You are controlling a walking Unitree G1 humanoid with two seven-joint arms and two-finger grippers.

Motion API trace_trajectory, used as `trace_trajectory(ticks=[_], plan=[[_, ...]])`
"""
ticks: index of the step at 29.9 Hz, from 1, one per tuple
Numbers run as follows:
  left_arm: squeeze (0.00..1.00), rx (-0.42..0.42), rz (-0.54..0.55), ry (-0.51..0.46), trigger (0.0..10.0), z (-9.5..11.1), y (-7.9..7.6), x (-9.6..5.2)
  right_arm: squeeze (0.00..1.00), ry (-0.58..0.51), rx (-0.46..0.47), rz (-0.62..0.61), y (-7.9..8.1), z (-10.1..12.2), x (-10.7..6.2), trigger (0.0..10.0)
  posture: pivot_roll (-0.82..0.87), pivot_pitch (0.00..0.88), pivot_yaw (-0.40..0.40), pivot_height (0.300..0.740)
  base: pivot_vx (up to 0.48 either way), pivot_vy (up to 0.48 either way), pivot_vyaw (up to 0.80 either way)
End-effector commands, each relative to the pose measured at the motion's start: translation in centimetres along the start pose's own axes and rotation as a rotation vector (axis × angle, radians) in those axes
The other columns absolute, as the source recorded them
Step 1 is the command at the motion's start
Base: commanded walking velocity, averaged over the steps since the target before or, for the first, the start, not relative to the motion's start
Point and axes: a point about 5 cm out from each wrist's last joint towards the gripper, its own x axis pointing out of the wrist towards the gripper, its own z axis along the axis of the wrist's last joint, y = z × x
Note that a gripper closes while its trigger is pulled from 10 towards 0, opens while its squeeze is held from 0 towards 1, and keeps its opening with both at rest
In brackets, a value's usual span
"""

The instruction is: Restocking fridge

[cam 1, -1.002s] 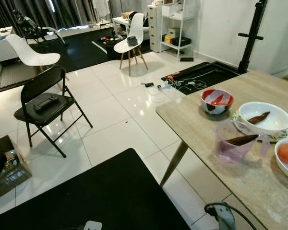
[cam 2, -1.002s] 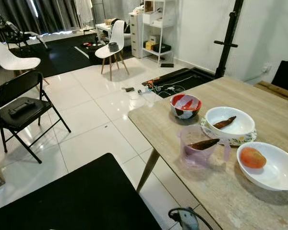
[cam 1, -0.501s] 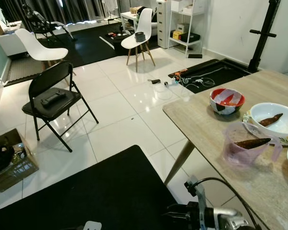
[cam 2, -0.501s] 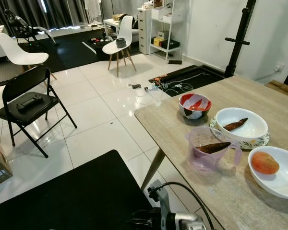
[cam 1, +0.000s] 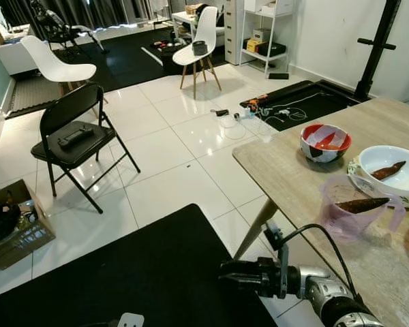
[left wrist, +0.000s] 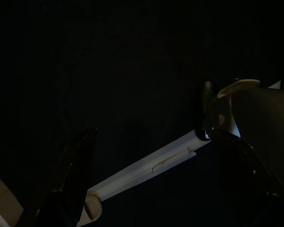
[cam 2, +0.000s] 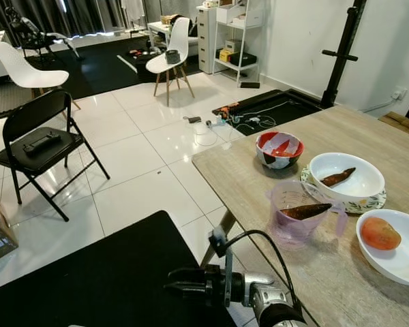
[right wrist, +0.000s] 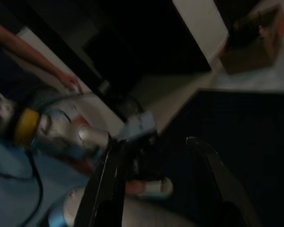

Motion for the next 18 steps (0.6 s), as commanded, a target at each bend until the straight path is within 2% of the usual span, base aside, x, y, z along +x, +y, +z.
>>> trace_trajectory(ticks=[1,2,4,6,7,8,9,12,17,18], plan=[[0.00,-0.013,0.027,0.004,10.0,-0.1,0.6,-0.1,0.00,0.042,0.004,-0.025,0.0,-0.7,-0.1,10.0,0.03,0.000,0.042,0.740,0.000,0.000,0.00],[0.00,-0.015,0.030,0.004,10.0,-0.2,0.7,-0.1,0.00,0.073,0.005,-0.038,0.0,-1.1,-0.2,10.0,0.03,0.000,0.042,0.740,0.000,0.000,0.00],[0.00,-0.023,0.045,0.000,10.0,-0.2,1.1,-0.2,0.00,0.207,-0.013,-0.136,-0.3,-2.5,-0.6,10.0,0.03,0.000,0.042,0.740,0.000,0.000,0.00],[0.00,-0.031,0.054,-0.004,10.0,-0.2,1.3,-0.2,0.00,0.271,-0.031,-0.229,-0.7,-3.1,-0.8,10.0,0.03,0.000,0.042,0.740,0.000,0.000,0.00],[0.00,-0.031,0.054,-0.004,10.0,-0.2,1.3,-0.2,0.00,0.271,-0.031,-0.229,-0.7,-3.1,-0.8,10.0,0.03,0.000,0.042,0.740,0.000,0.000,0.00],[0.00,-0.033,0.059,-0.008,10.0,0.0,1.5,-0.2,0.00,0.308,-0.035,-0.304,-1.0,-3.7,-1.1,10.0,0.03,0.000,0.041,0.740,0.000,0.000,0.00],[0.00,-0.033,0.059,-0.008,10.0,0.0,1.5,-0.2,0.00,0.308,-0.035,-0.304,-1.0,-3.7,-1.1,10.0,0.03,0.000,0.041,0.740,0.000,0.000,0.00],[0.00,-0.031,0.062,-0.011,10.0,0.1,1.6,-0.2,0.00,0.289,-0.021,-0.315,-0.9,-4.0,-1.2,10.0,0.04,0.000,0.044,0.740,0.000,0.000,0.00],[0.00,-0.016,0.058,-0.009,10.0,0.2,1.5,-0.2,0.00,0.035,-0.006,-0.139,-0.4,-1.0,0.5,10.0,0.03,0.000,0.049,0.740,0.000,0.000,0.00],[0.00,-0.016,0.058,-0.009,10.0,0.2,1.5,-0.2,0.00,0.035,-0.006,-0.139,-0.4,-1.0,0.5,10.0,0.03,0.000,0.049,0.740,0.000,0.000,0.00]])
